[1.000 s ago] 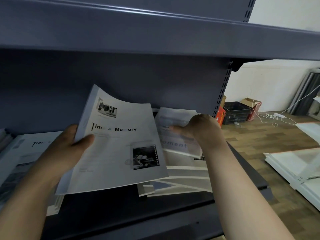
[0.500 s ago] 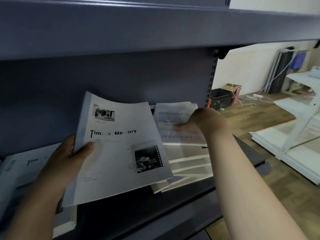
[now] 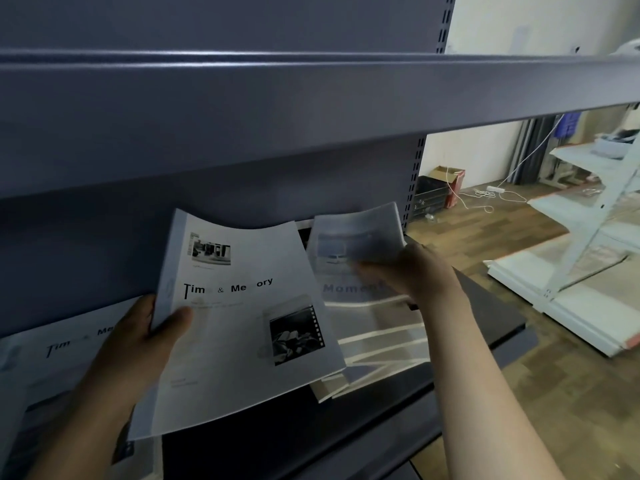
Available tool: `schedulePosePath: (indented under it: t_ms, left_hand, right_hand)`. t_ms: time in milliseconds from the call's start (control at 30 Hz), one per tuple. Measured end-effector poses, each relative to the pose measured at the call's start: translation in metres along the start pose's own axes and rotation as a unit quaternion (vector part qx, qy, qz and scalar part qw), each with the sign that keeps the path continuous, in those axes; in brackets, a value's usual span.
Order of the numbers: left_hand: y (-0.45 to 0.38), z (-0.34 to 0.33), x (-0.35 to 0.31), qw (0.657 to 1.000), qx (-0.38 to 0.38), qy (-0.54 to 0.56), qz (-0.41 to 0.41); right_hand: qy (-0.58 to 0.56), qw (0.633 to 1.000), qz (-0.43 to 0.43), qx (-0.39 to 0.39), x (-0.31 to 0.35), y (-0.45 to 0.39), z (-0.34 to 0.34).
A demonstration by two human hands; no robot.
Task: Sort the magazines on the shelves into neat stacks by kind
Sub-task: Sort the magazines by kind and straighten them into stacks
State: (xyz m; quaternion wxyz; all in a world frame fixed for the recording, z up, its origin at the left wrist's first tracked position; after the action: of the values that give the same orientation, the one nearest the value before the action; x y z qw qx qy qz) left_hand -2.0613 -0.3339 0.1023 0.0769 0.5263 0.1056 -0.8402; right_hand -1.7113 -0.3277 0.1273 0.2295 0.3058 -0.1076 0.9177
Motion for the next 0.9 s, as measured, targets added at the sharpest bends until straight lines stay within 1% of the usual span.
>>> schedulePosePath:
  t_ms: [133, 233, 367, 467, 633, 733, 833, 900]
  left_hand:
    - [0.003, 0.006, 0.0, 1.0, -0.028, 0.006, -0.011]
    - [0.008, 0.016, 0.002, 0.998, -0.043, 0.049, 0.011]
    - [0.01, 0.039, 0.007, 0.993, -0.072, 0.089, 0.025]
    - [0.012, 0.063, 0.016, 0.991, -0.098, 0.084, 0.032]
    - [0.022, 0.116, 0.048, 0.99, -0.108, 0.051, 0.074]
    - [0.027, 0.143, 0.062, 0.989, -0.114, 0.053, 0.084]
    - [0.029, 0.165, 0.076, 0.984, -0.139, 0.041, 0.101]
    - [0.032, 0.173, 0.086, 0.984, -0.127, 0.021, 0.12]
  right_hand:
    - [-0.033, 0.998, 0.04, -0.04, 0.01, 0.003, 0.006]
    - [-0.076, 0.994, 0.061, -0.053, 0.032, 0.011, 0.019]
    - [-0.094, 0.981, 0.146, -0.089, 0.076, 0.034, 0.032]
    - [-0.099, 0.972, 0.2, -0.079, 0.106, 0.056, 0.024]
    - [-0.042, 0.963, 0.261, -0.052, 0.14, 0.085, -0.012]
    - [-0.04, 0.964, 0.261, -0.018, 0.15, 0.098, -0.041]
    - [-0.016, 0.968, 0.251, 0.0, 0.156, 0.108, -0.063]
    - [-0.004, 0.968, 0.252, 0.013, 0.161, 0.114, -0.075]
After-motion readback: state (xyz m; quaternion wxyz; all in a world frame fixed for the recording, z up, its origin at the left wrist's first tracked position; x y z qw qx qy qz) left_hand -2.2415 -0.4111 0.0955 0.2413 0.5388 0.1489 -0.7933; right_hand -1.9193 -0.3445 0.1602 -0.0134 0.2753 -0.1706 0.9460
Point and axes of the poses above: each hand's wrist, its own y-axis away from the middle knuckle, its own z-axis out of the back of the hand, x = y × z, the point moved 8 cm from there along -y, towards the middle knuckle, and after that the axes turned 7 degrees about -x, right-handed, at the moved point
